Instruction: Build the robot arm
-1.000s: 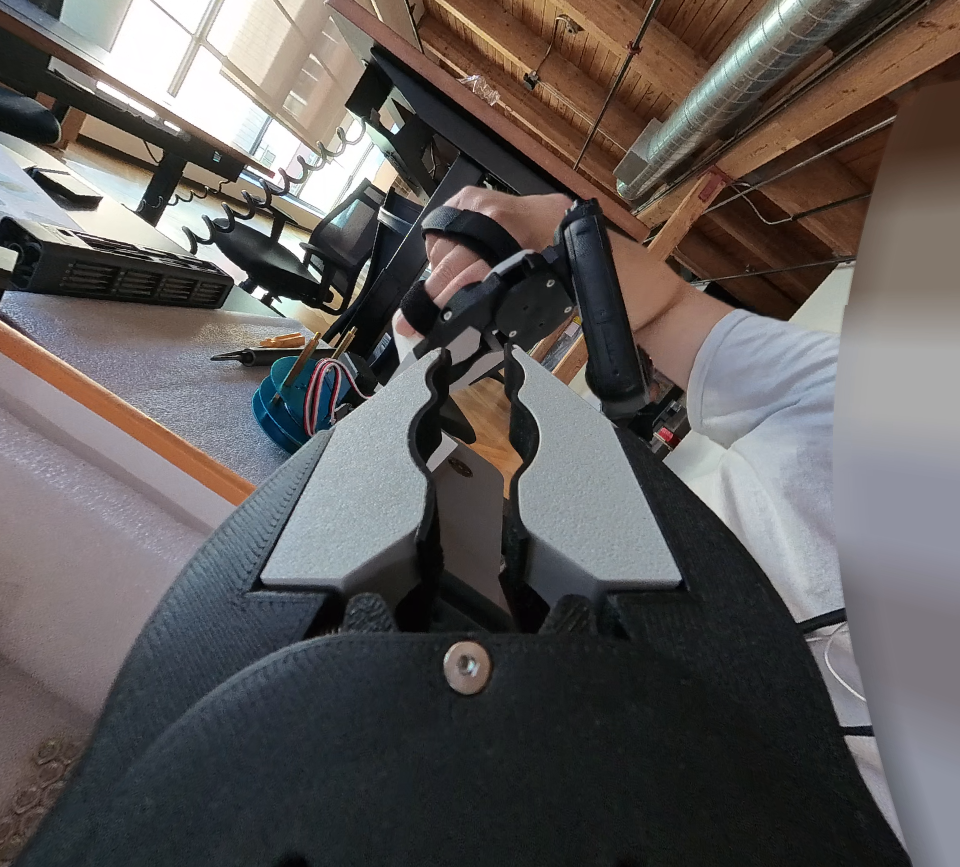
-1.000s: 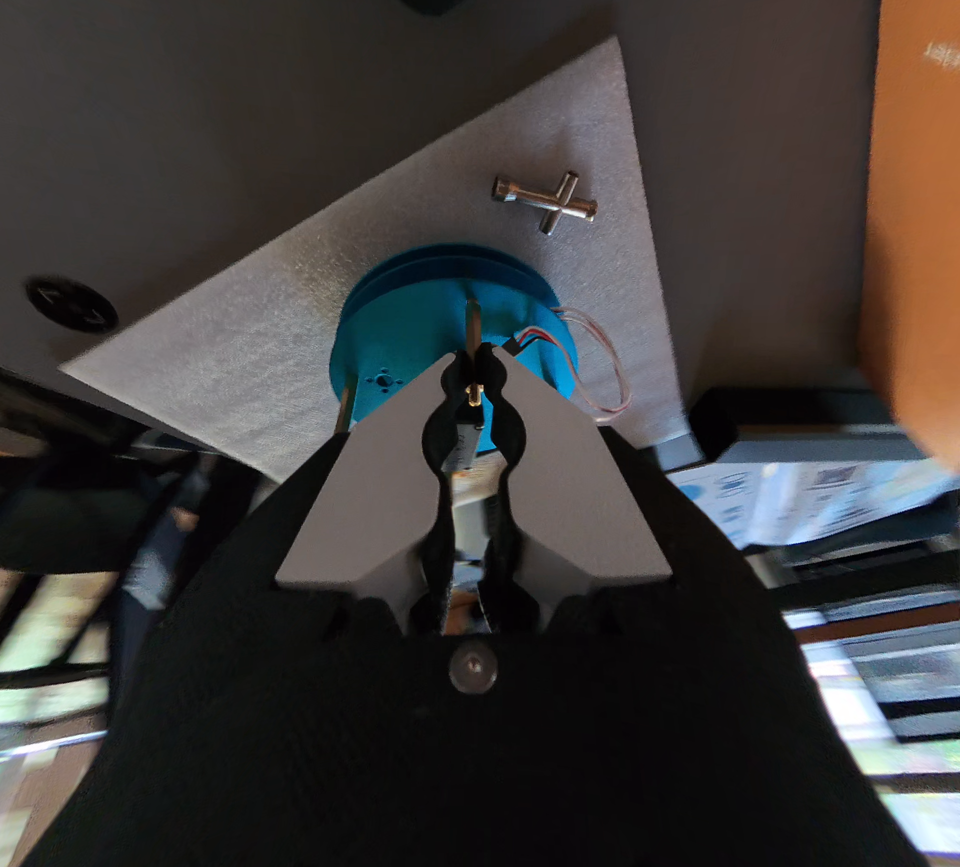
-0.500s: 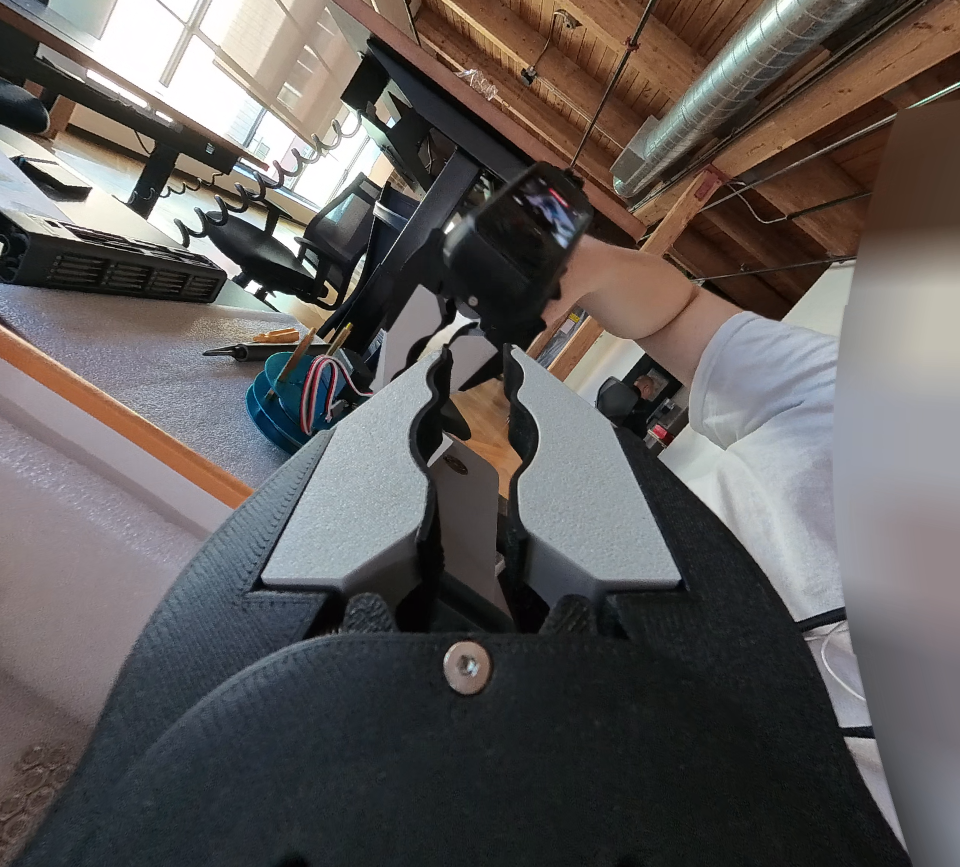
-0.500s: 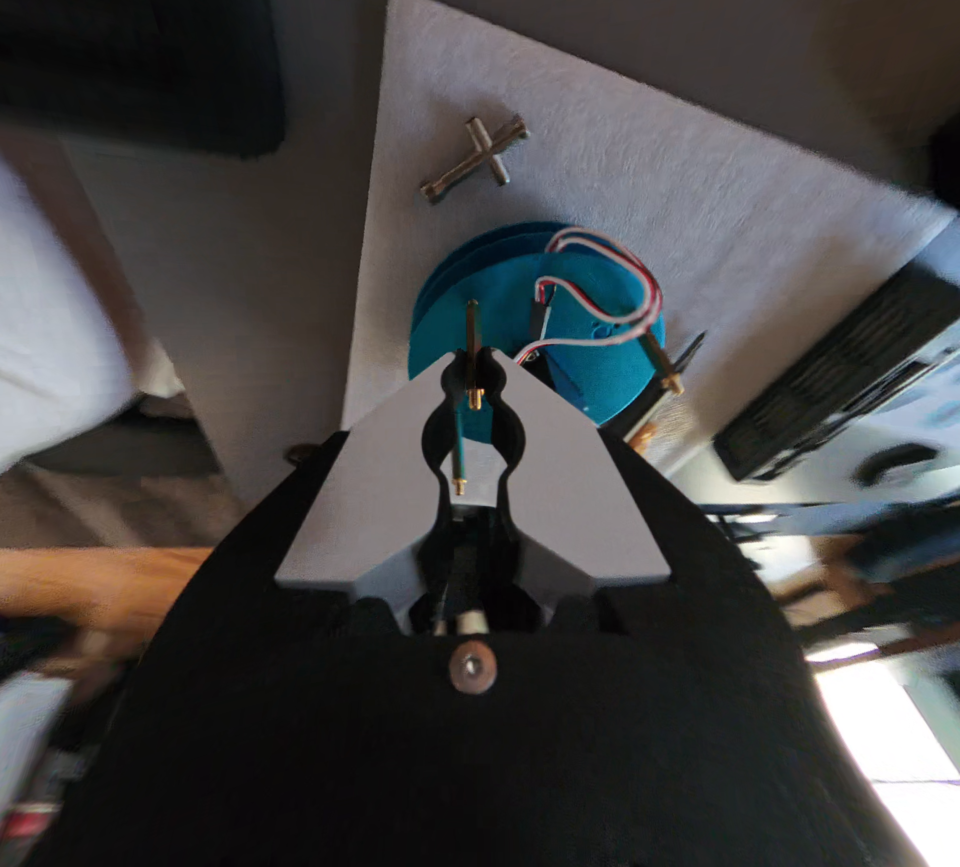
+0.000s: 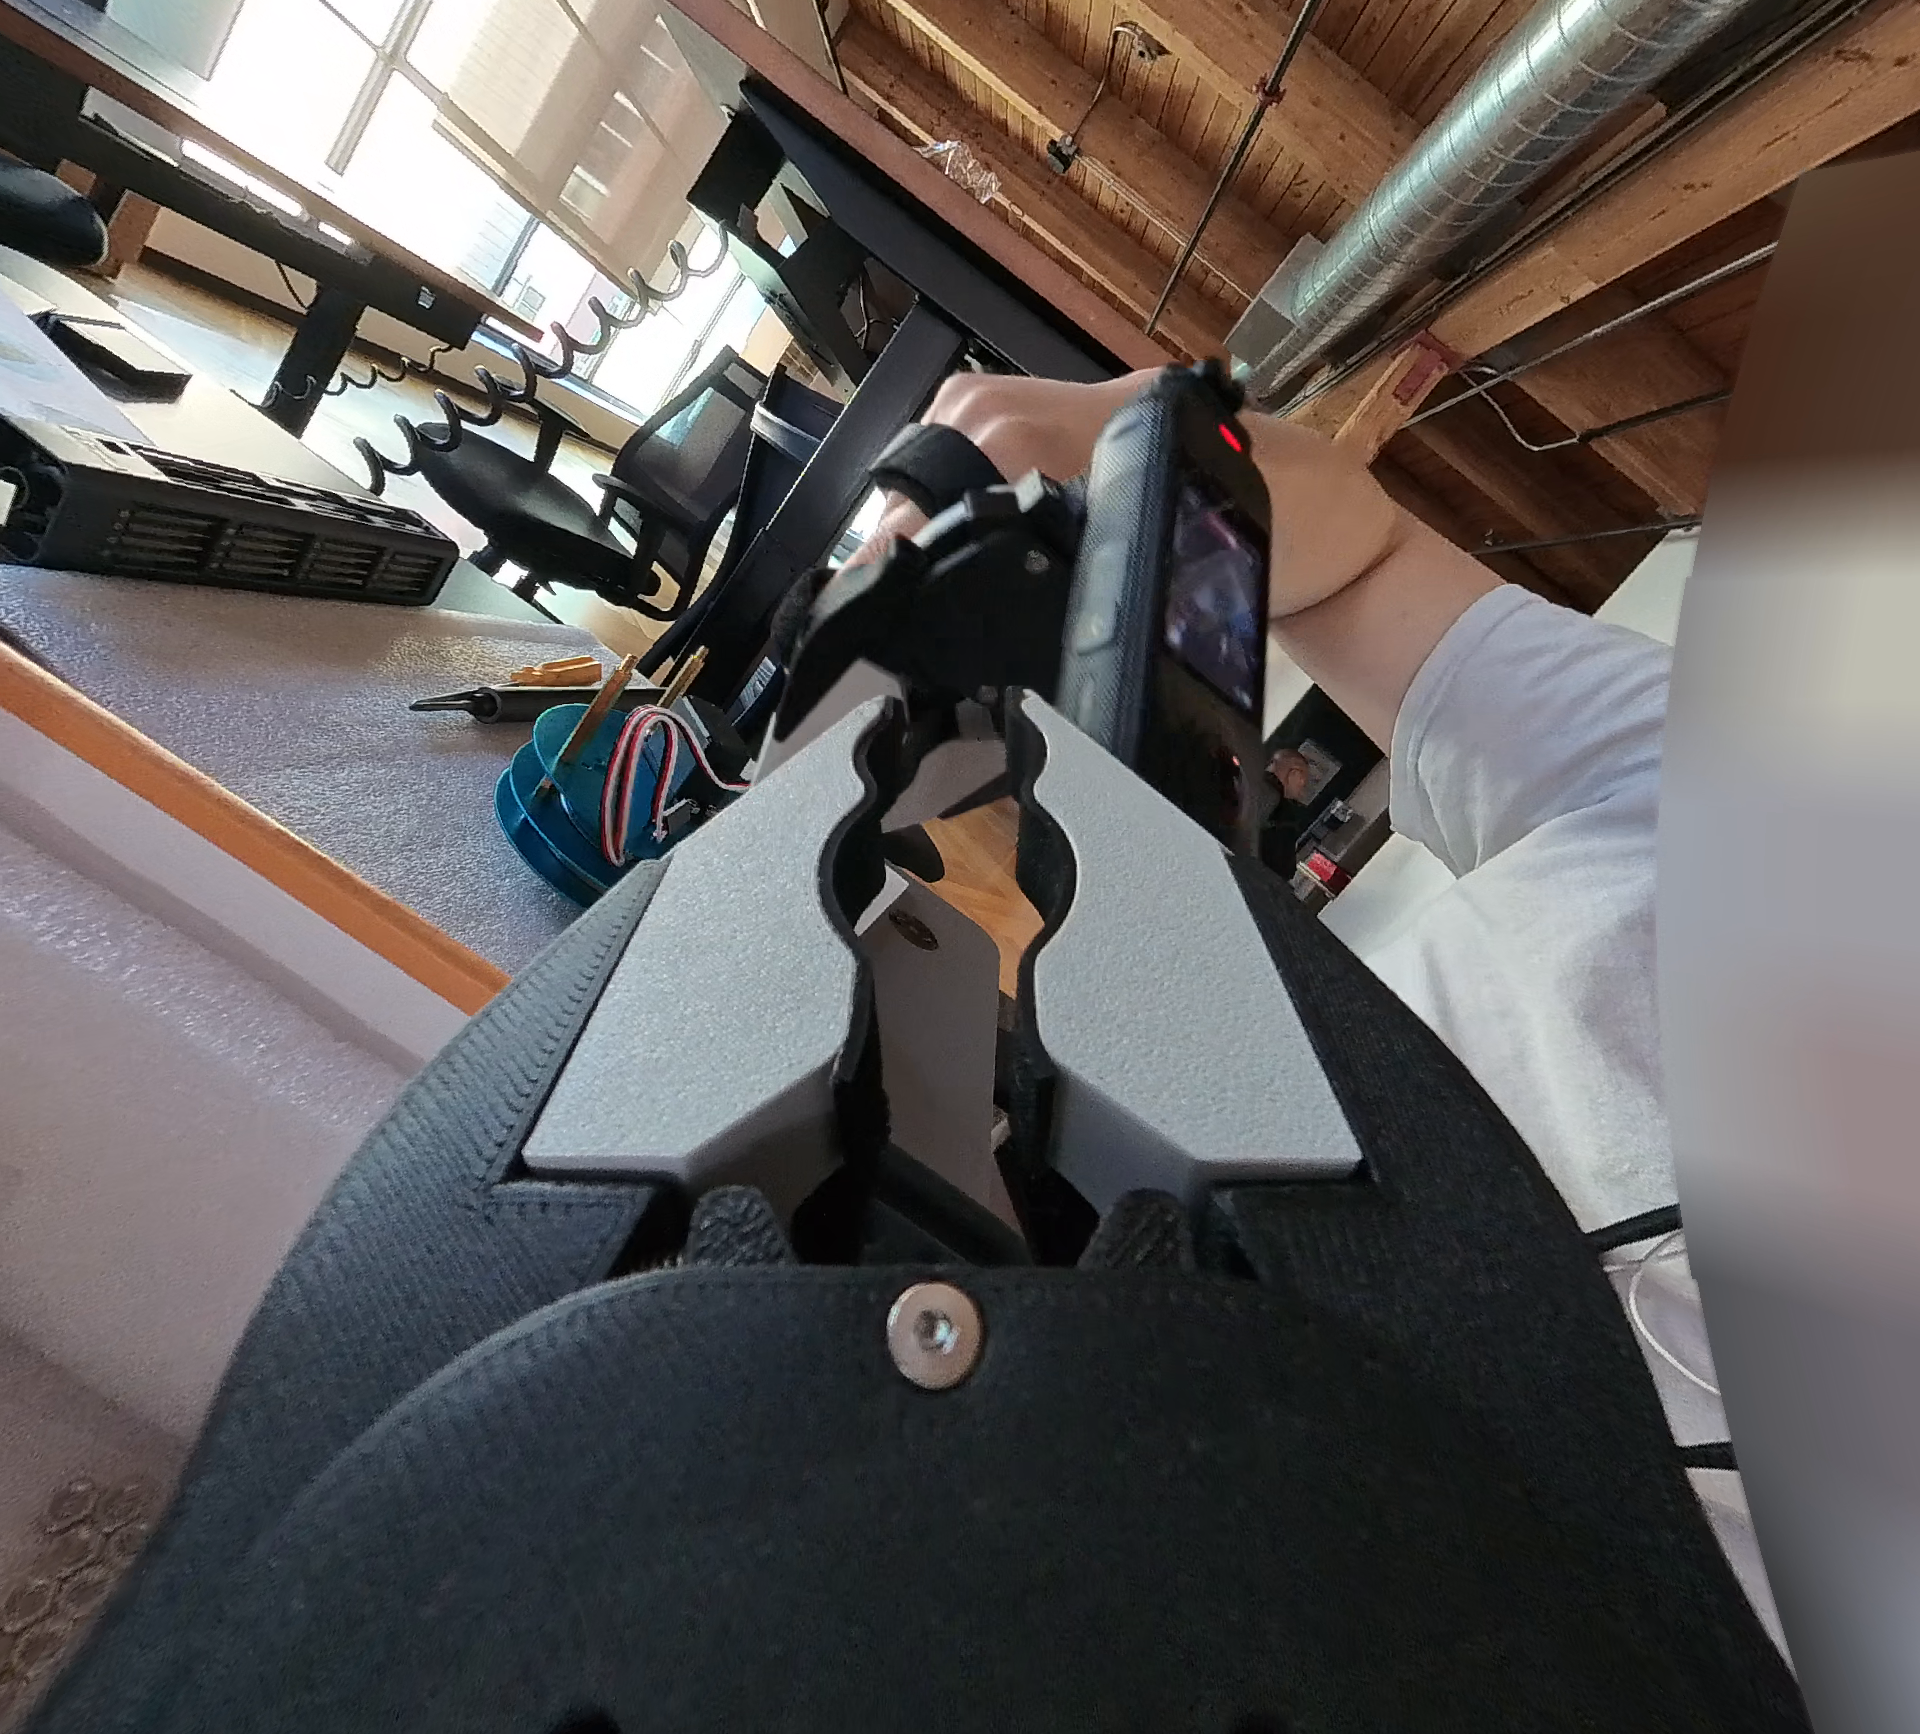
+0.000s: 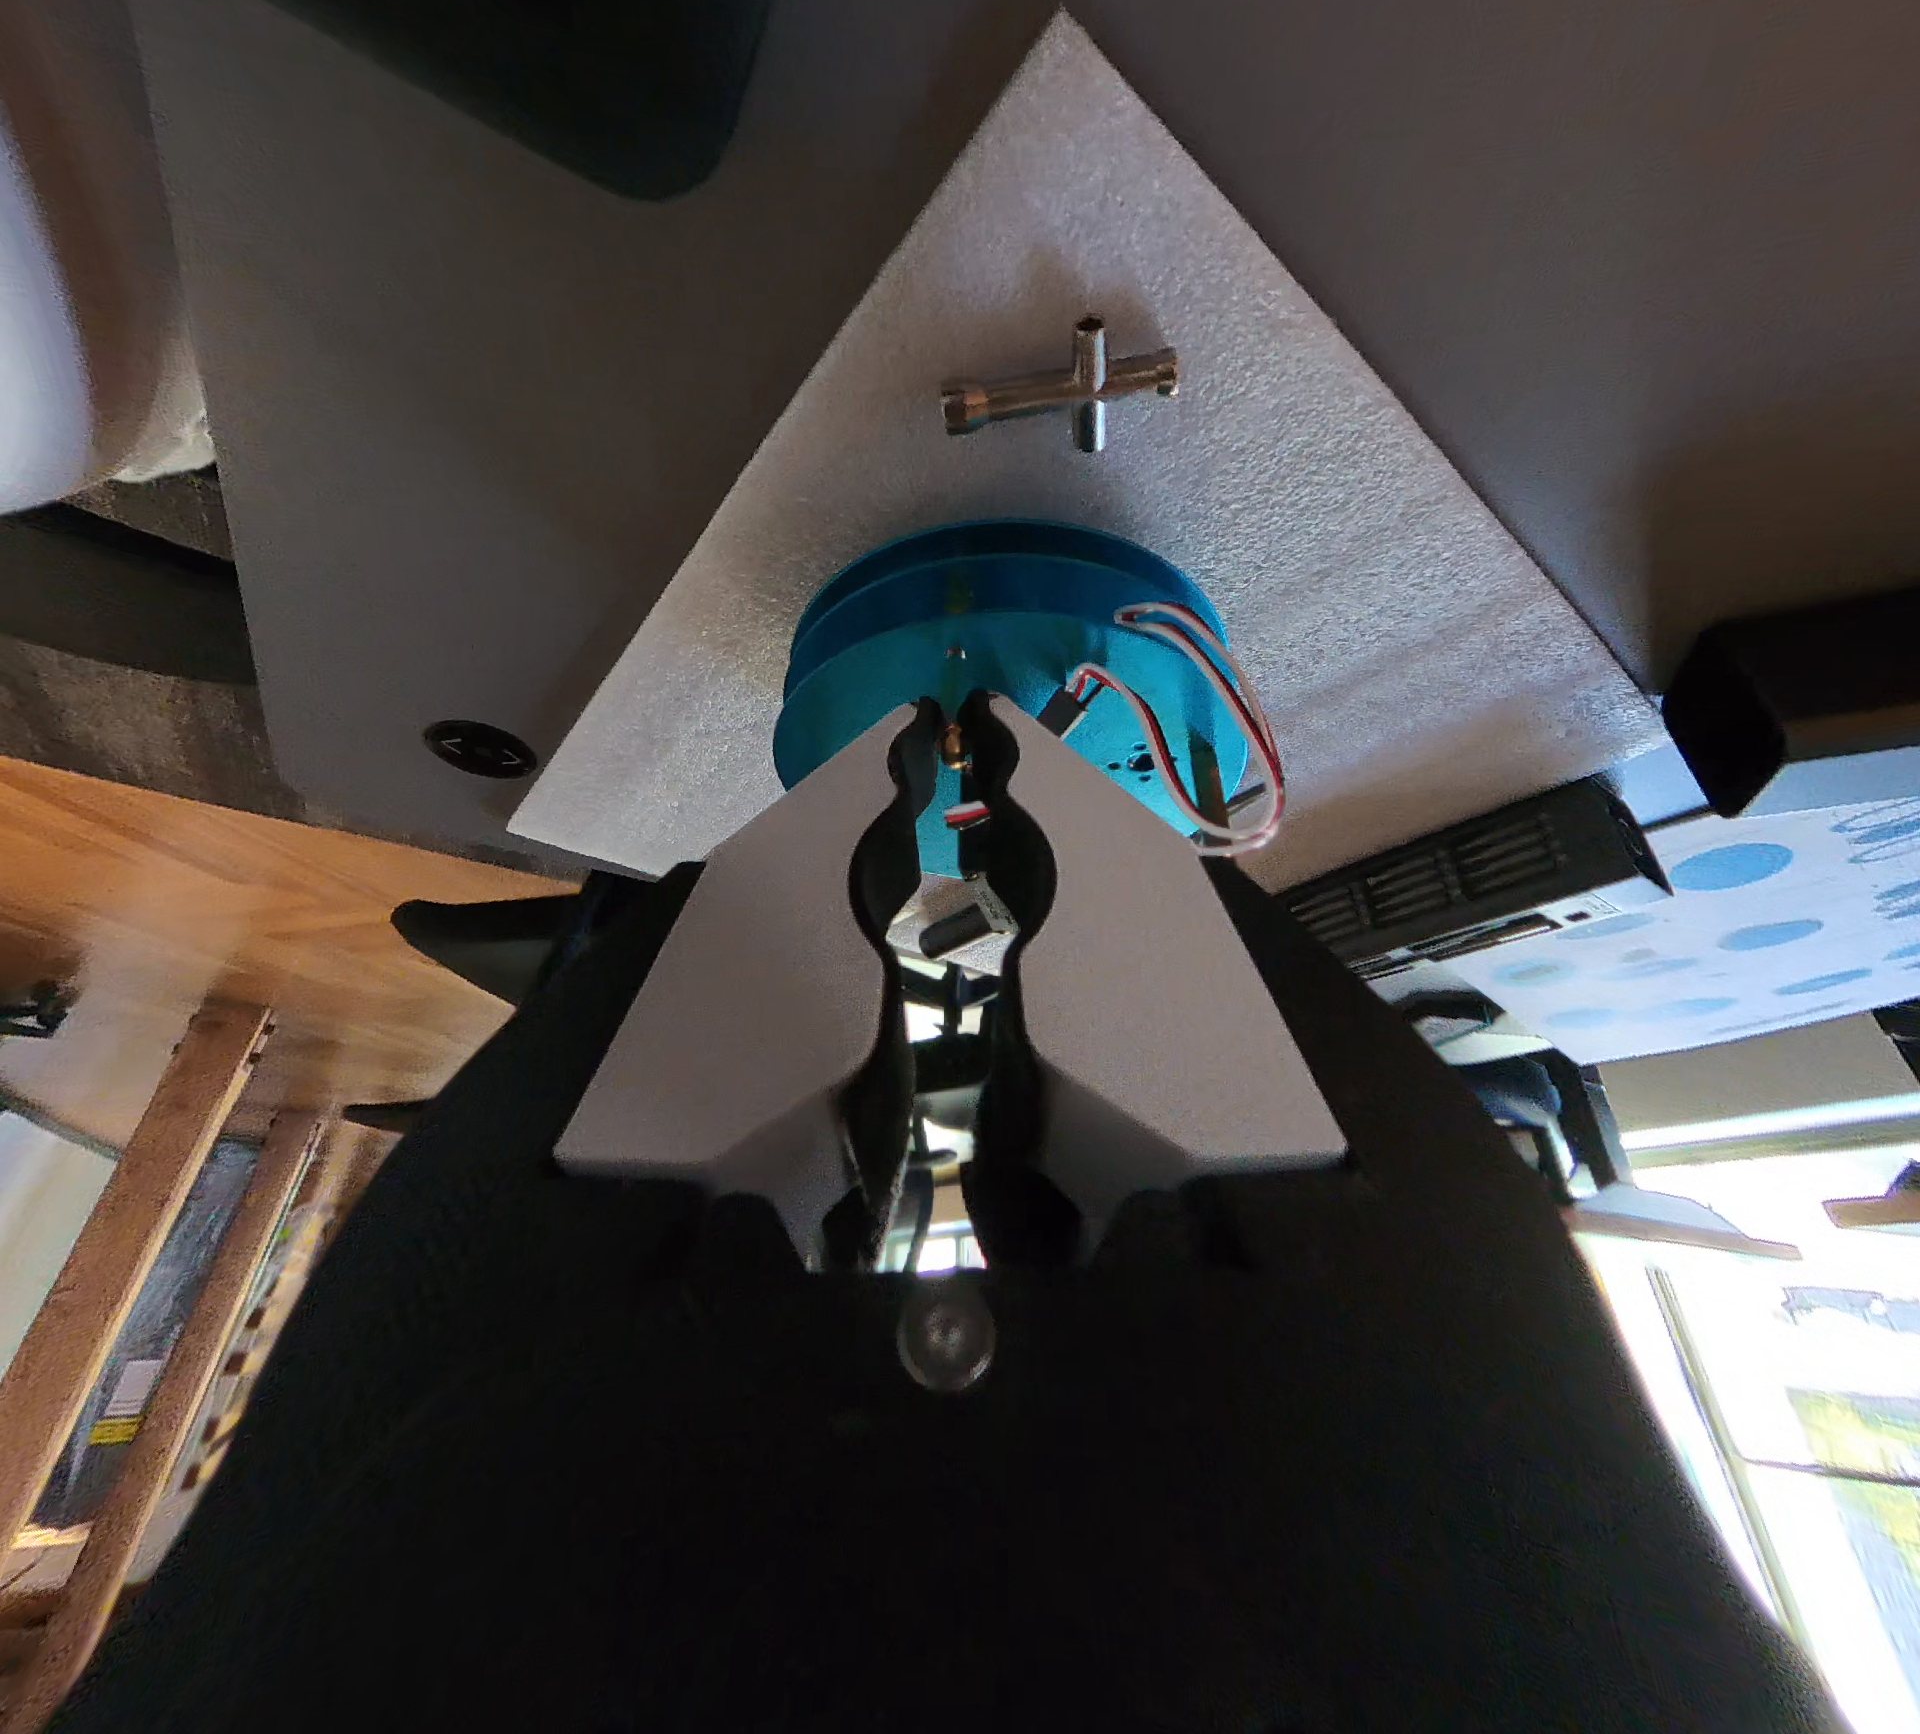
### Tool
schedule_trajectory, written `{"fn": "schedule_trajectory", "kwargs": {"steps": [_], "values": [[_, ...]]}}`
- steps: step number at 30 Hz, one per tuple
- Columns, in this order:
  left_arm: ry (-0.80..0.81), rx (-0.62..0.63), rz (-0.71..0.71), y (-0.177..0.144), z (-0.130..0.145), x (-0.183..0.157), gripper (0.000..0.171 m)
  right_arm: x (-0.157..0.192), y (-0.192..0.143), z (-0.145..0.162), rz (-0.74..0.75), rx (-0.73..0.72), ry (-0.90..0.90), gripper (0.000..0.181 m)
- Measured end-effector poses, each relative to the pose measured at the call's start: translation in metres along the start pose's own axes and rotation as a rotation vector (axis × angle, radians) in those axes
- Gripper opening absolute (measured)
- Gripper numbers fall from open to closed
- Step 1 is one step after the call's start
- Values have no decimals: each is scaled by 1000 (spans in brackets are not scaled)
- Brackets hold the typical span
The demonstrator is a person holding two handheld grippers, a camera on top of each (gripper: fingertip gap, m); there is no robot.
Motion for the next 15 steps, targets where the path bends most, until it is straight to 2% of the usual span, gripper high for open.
{"fn": "schedule_trajectory", "kwargs": {"steps": [7,11,15], "values": [[-8,-26,4,-4,-5,0,17,1,0,8,54,-211,52,5],[-4,-59,-14,-10,-11,2,19,1,1,9,63,-354,187,4],[1,-64,-30,-11,-12,3,19,0,1,9,40,-406,354,4]]}}
Point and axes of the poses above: each gripper's, where its closed fingertips meet, y out along the fingers, z out of its underside, x = y × z across the jaws, the point moved 1 cm from there along -y, back along the fingers, and after that the axes turned 13 degrees about -y, right-handed, at the moved point
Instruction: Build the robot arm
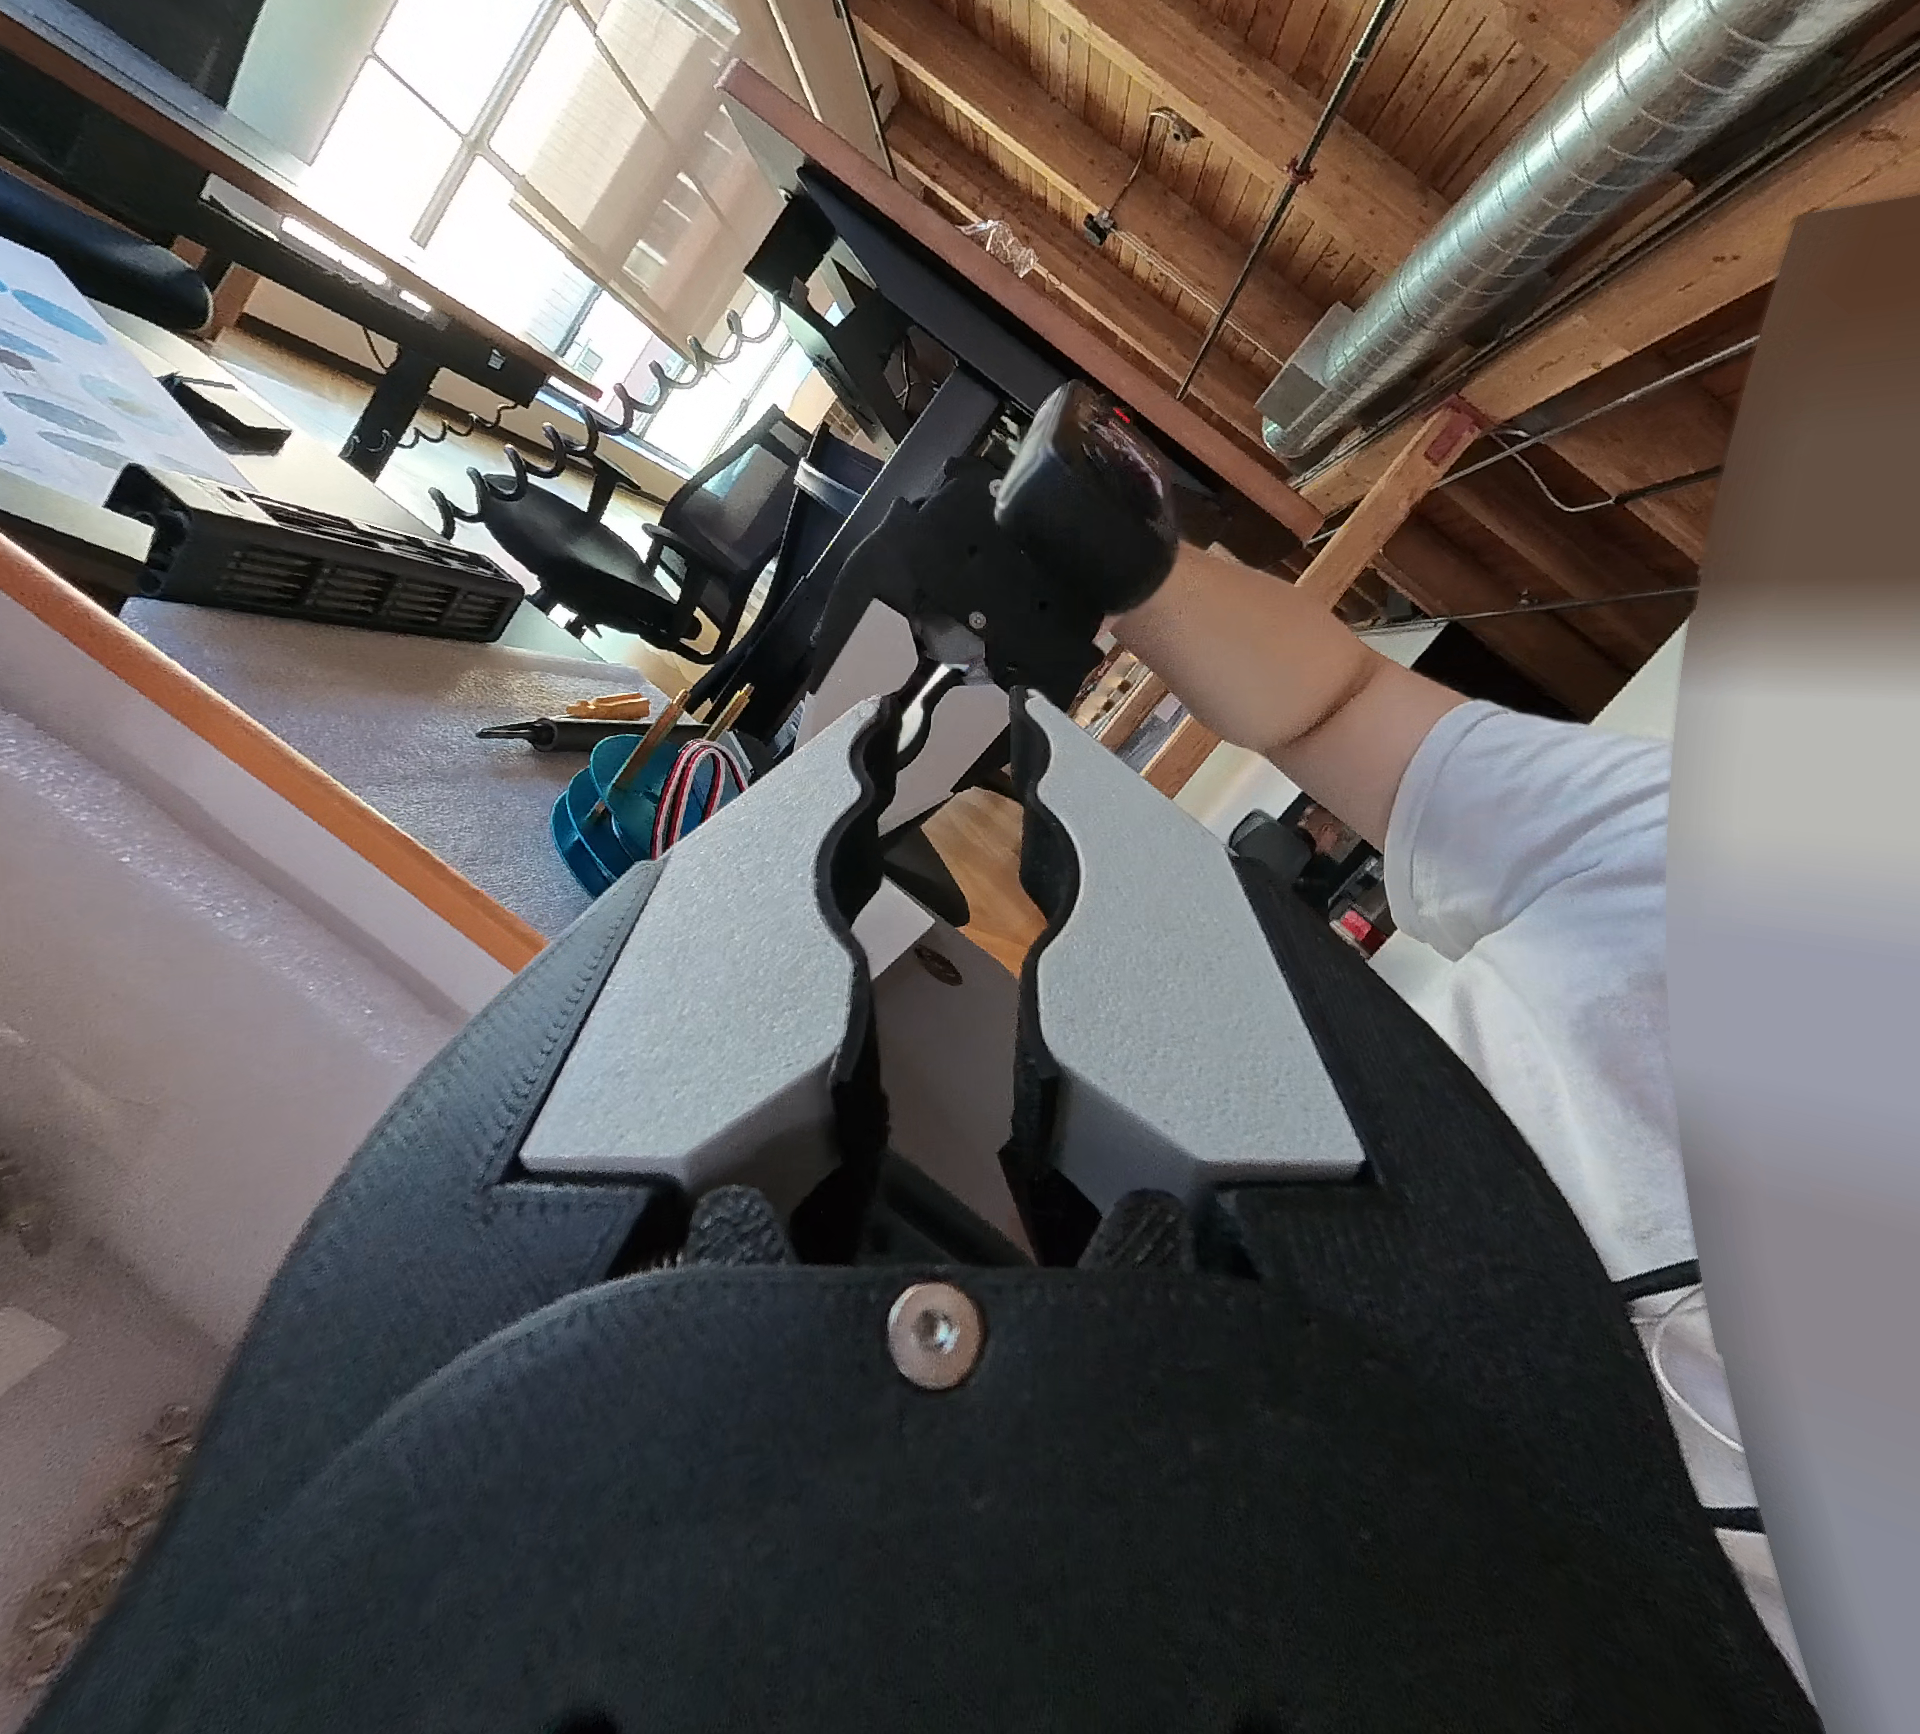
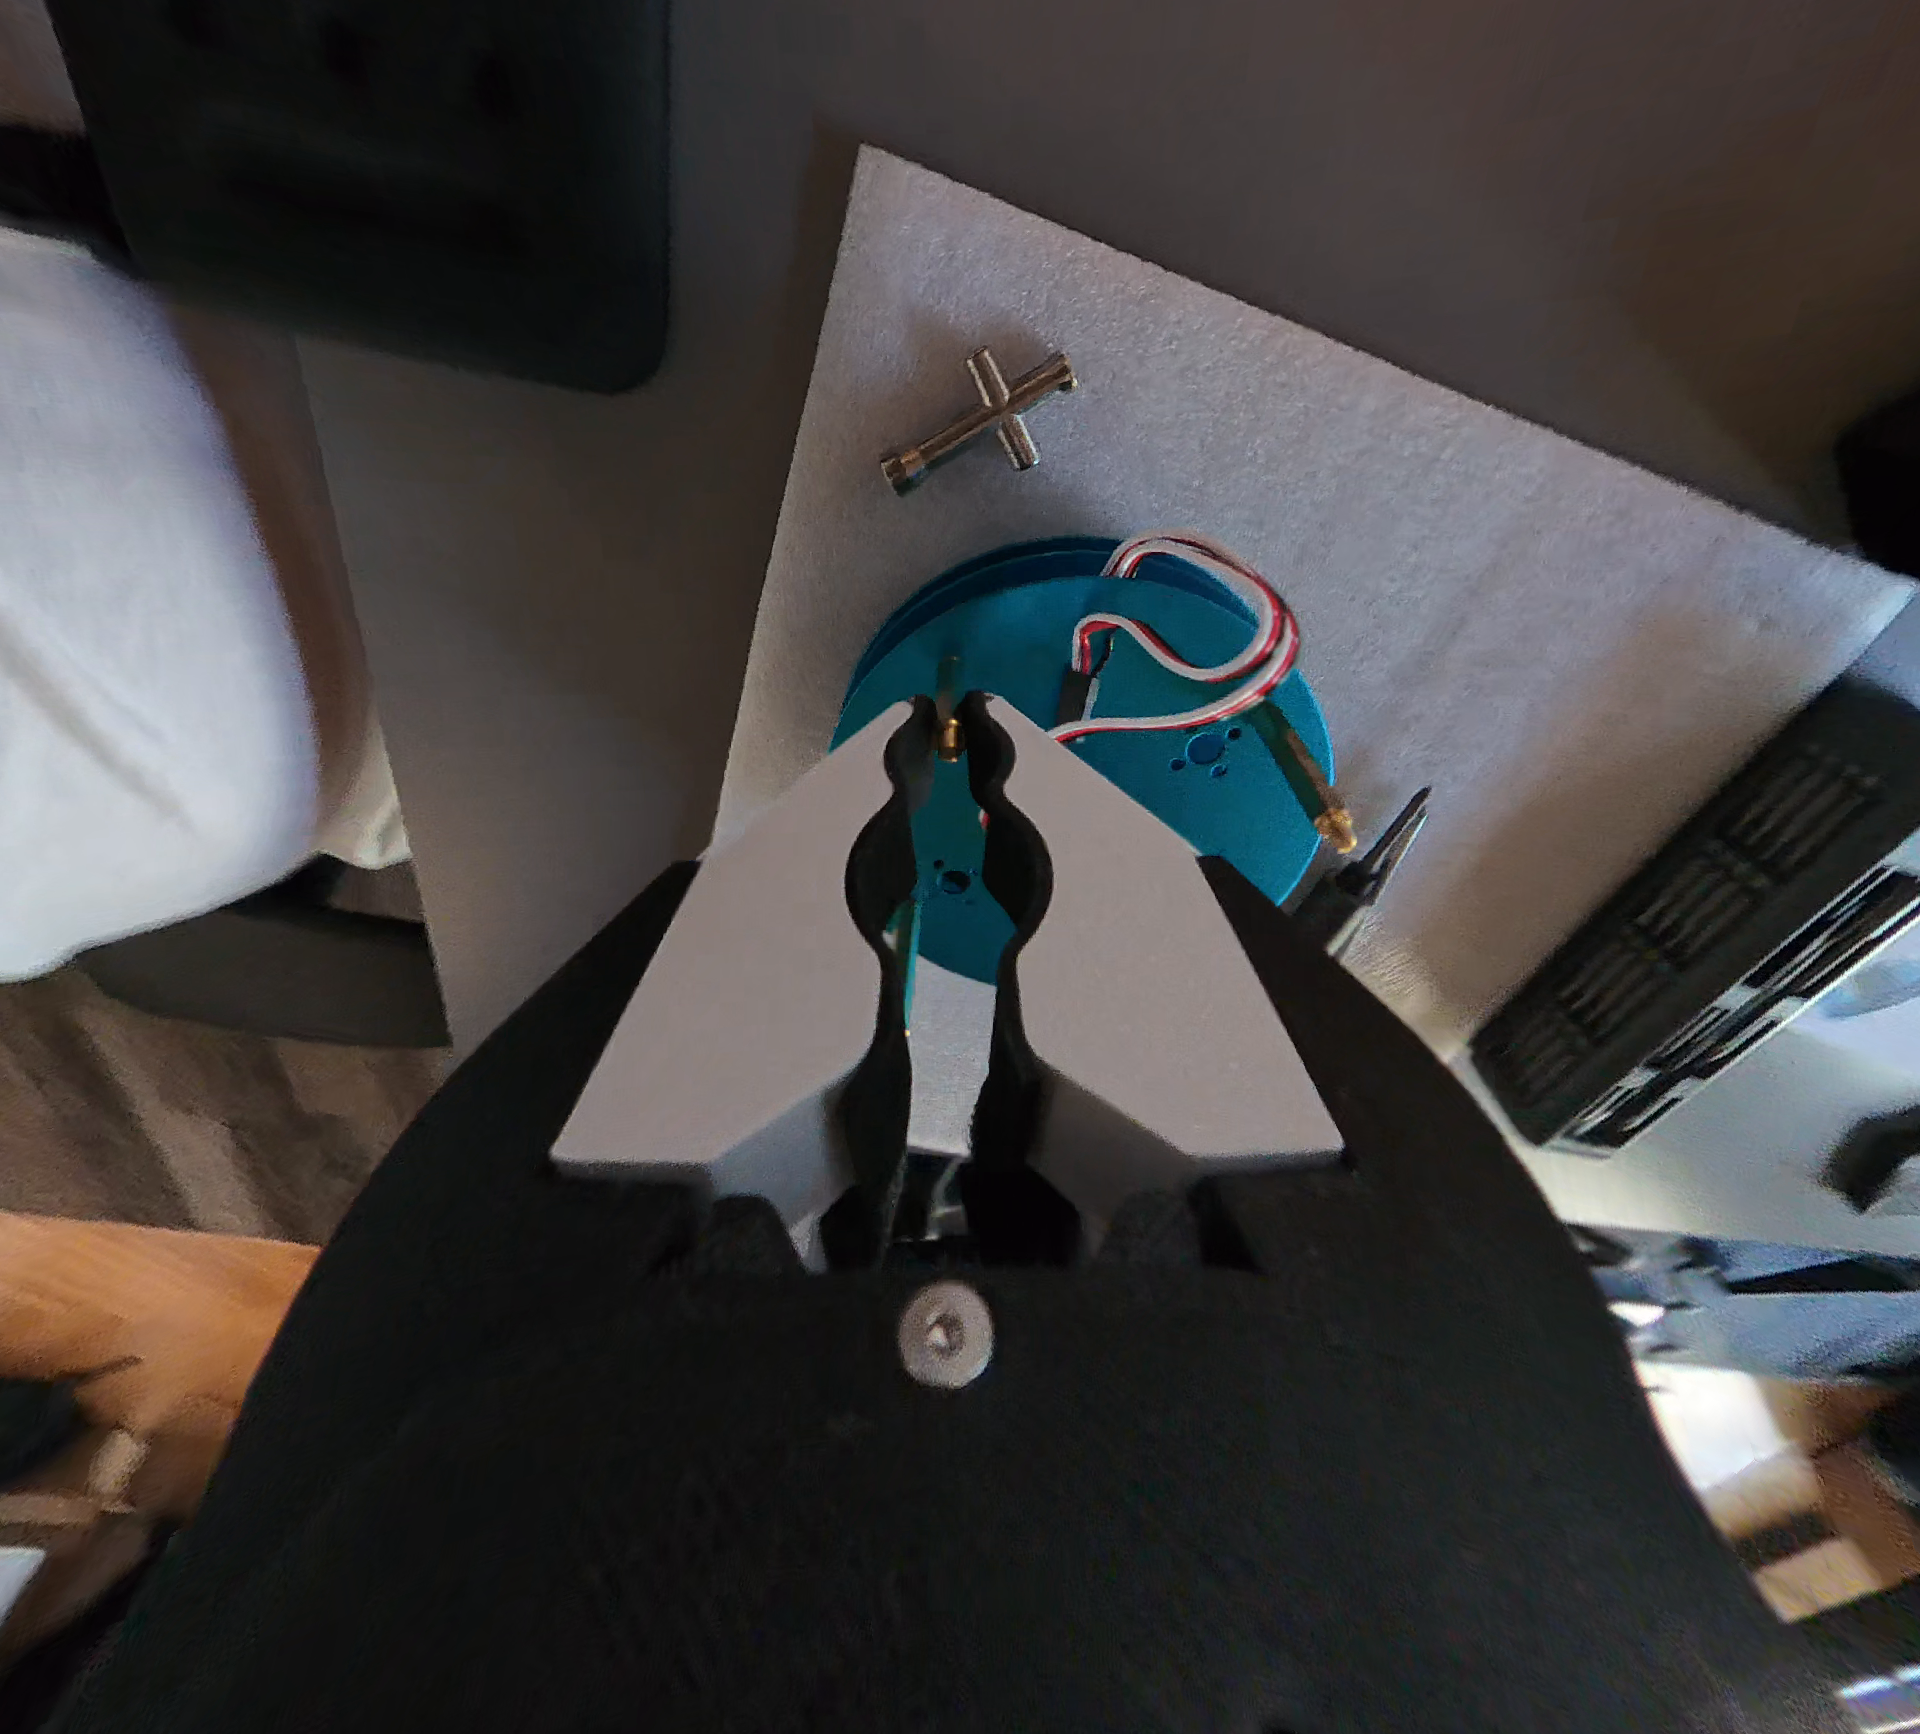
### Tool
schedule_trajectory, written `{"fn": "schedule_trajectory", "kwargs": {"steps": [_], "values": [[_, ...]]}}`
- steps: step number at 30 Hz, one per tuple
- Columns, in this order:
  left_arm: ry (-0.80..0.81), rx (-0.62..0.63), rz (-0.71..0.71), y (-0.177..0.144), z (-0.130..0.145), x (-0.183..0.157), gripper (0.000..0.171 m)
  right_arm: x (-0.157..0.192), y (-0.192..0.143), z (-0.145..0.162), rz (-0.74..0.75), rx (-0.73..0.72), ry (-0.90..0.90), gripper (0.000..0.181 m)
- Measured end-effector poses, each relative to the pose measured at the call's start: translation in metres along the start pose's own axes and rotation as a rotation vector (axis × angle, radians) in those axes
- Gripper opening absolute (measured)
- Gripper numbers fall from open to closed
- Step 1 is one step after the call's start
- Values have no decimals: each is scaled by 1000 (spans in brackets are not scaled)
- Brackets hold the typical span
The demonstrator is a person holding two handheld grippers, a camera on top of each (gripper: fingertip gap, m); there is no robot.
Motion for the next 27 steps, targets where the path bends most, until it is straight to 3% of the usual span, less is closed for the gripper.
{"fn": "schedule_trajectory", "kwargs": {"steps": [5,9,25,27], "values": [[1,12,-13,2,2,1,19,-1,0,0,45,7,342,5],[-4,14,-11,3,3,1,19,1,-1,3,83,-31,454,5],[-18,16,-5,3,3,-1,19,0,-8,5,208,-226,473,6],[-18,17,-5,3,4,-1,19,1,-8,5,212,-238,457,0]]}}
Point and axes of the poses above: each gripper's, where its closed fingertips meet, y out along the fingers, z out of its underside, x = y × z across the jaws, the point moved 1 cm from there along -y, back along the fingers, and after that the axes turned 13 degrees about -y, right-handed, at the moved point
